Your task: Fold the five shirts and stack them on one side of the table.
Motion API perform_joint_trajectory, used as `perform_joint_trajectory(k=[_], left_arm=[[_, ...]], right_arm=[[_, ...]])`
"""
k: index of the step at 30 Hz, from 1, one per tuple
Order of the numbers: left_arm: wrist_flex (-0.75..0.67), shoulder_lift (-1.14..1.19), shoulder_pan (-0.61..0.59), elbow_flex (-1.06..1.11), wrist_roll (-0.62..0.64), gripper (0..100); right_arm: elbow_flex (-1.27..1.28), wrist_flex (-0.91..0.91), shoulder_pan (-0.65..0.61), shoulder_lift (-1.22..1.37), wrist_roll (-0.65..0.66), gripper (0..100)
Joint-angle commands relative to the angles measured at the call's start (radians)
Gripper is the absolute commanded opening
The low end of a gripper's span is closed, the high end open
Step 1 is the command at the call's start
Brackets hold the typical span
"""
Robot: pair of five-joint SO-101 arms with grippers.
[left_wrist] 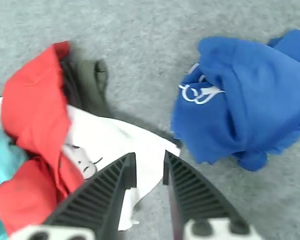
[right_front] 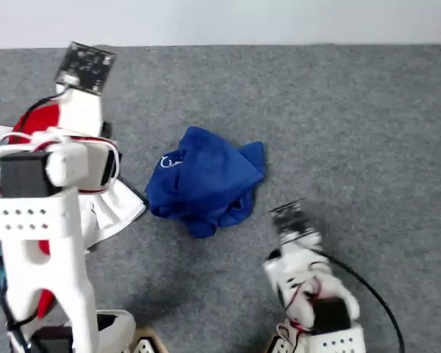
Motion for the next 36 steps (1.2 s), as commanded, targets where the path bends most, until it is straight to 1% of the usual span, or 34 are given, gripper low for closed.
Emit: perform_joint_trajectory(k=[1,4,7,9,12,16,19,21,25,27,29,33,34,36], left_arm=[[0.020,-0.043,-0.037,0.001,-0.009,9],[0.020,-0.043,-0.052,0.002,-0.009,9],[0.020,-0.041,-0.061,0.038,-0.011,9],[0.018,-0.046,-0.061,0.099,-0.011,9],[0.018,-0.048,-0.063,0.193,-0.011,9],[0.018,-0.048,-0.063,0.286,-0.017,9],[0.018,-0.048,-0.064,0.338,-0.064,9],[0.017,-0.048,-0.064,0.367,-0.072,9],[0.017,-0.048,-0.069,0.392,-0.069,9],[0.017,-0.048,-0.106,0.392,-0.064,9],[0.017,-0.048,-0.160,0.392,-0.048,9],[0.017,-0.048,-0.245,0.403,-0.051,9],[0.017,-0.048,-0.252,0.410,-0.052,9],[0.017,-0.048,-0.255,0.433,-0.052,9]], right_arm=[[-0.112,-0.107,0.156,-0.002,0.074,0.9],[-0.236,-0.105,0.202,0.002,0.075,0.8],[-0.350,-0.064,0.183,0.044,0.078,0.8],[-0.423,-0.018,0.157,0.140,0.078,0.8],[-0.551,0.038,0.127,0.371,0.074,0.8],[-0.786,0.093,0.091,0.743,0.074,0.8],[-0.971,0.133,0.059,1.024,0.072,0.9],[-1.083,0.156,0.030,1.184,0.071,0.9],[-1.304,0.194,-0.033,1.442,0.069,0.9],[-1.405,0.217,-0.056,1.546,0.069,1.1],[-1.499,0.255,-0.081,1.643,0.069,5.2],[-1.676,0.325,-0.128,1.790,0.069,20.3],[-1.715,0.332,-0.137,1.822,0.069,22.5],[-1.781,0.325,-0.153,1.882,0.069,23.2]])
